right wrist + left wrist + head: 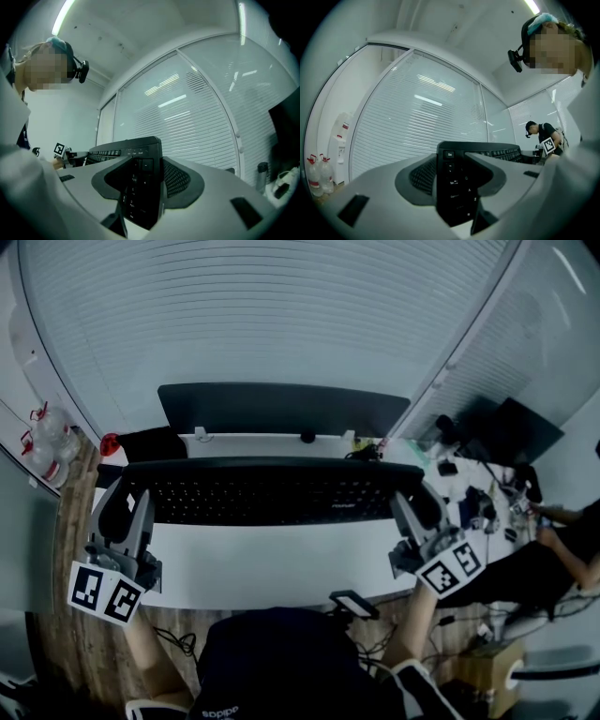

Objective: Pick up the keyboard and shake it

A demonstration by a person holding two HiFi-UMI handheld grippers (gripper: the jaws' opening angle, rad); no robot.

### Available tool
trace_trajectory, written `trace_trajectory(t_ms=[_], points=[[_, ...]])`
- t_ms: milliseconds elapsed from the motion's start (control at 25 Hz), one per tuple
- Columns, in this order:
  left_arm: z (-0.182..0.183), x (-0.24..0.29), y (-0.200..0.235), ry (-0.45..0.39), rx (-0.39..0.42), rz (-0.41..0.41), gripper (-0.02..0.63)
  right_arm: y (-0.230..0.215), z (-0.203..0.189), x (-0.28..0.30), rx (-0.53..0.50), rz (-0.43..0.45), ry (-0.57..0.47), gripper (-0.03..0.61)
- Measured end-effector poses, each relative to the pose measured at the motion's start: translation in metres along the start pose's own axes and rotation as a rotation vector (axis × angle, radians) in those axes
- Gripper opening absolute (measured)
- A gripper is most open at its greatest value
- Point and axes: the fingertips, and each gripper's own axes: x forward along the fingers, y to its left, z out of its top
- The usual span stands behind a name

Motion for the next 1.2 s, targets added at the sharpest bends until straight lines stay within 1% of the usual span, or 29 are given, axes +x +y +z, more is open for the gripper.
trace_trajectory(t_ms=[80, 280, 360, 520, 600, 800, 960, 1080, 1200], points=[[-0.004, 0.0, 0.002, 0.005, -0.015, -0.004, 0.173, 0.003, 0.002, 0.0, -0.004, 0.005, 0.001, 0.192], [-0.023, 0.002, 0.016, 0.007, -0.101, -0.004, 0.173, 0.015, 0.019, 0.011, -0.107, -0.004, 0.034, 0.192], [-0.031, -0.001, 0.018, 0.014, -0.135, -0.002, 0.173, 0.022, 0.022, 0.009, -0.126, -0.005, 0.05, 0.192], [-0.061, -0.001, 0.014, 0.055, -0.191, -0.007, 0.173, 0.028, 0.02, 0.005, -0.153, -0.004, 0.087, 0.192], [-0.074, 0.004, 0.017, 0.06, -0.214, -0.003, 0.173, 0.028, 0.018, 0.006, -0.168, -0.003, 0.102, 0.192], [-0.087, -0.004, 0.016, 0.066, -0.24, -0.009, 0.173, 0.021, 0.009, 0.004, -0.167, 0.008, 0.132, 0.189], [-0.092, 0.01, 0.021, 0.078, -0.239, -0.003, 0.173, 0.012, 0.009, 0.021, -0.187, 0.004, 0.157, 0.189], [-0.094, 0.006, 0.021, 0.075, -0.262, -0.015, 0.173, 0.016, 0.011, 0.017, -0.182, 0.017, 0.151, 0.189], [-0.102, 0.017, 0.026, 0.087, -0.27, -0.015, 0.173, 0.005, 0.007, 0.03, -0.185, 0.011, 0.163, 0.189]])
